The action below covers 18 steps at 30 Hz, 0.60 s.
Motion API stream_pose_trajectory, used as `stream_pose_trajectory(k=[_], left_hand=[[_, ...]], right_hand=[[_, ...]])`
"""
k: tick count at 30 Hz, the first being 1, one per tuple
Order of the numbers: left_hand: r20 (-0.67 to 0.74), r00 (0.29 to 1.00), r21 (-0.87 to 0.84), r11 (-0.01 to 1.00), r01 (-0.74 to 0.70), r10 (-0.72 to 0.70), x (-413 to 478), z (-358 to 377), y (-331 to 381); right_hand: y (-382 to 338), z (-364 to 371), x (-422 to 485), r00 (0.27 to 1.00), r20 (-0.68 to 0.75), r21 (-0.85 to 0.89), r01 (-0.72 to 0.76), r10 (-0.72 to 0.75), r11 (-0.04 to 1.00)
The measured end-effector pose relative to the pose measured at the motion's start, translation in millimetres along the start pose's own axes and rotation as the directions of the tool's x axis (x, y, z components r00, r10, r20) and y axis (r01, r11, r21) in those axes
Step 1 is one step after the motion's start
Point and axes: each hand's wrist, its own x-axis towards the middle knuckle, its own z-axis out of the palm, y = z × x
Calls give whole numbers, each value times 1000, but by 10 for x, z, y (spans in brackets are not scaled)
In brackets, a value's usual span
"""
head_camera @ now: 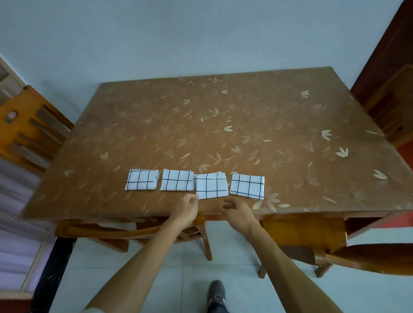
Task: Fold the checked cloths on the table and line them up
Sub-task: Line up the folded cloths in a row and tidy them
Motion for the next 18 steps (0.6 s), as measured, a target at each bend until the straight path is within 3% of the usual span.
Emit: stream_pose_trajectory(k=[3,6,10,18], left_hand=[[59,985,-197,965,173,-164,332,56,42],[138,963,-354,897,266,-231,666,106,-13],[158,966,-332,910,248,-206,744,179,35],[159,971,-324,919,223,-179,993,260,32]], right_hand=[[64,97,310,994,-35,207,-96,105,974],[80,152,550,986,-54,360,-128,157,924],[95,201,759,966,-134,410,-151,223,899],[106,243,953,967,-151,376,-137,206,917]])
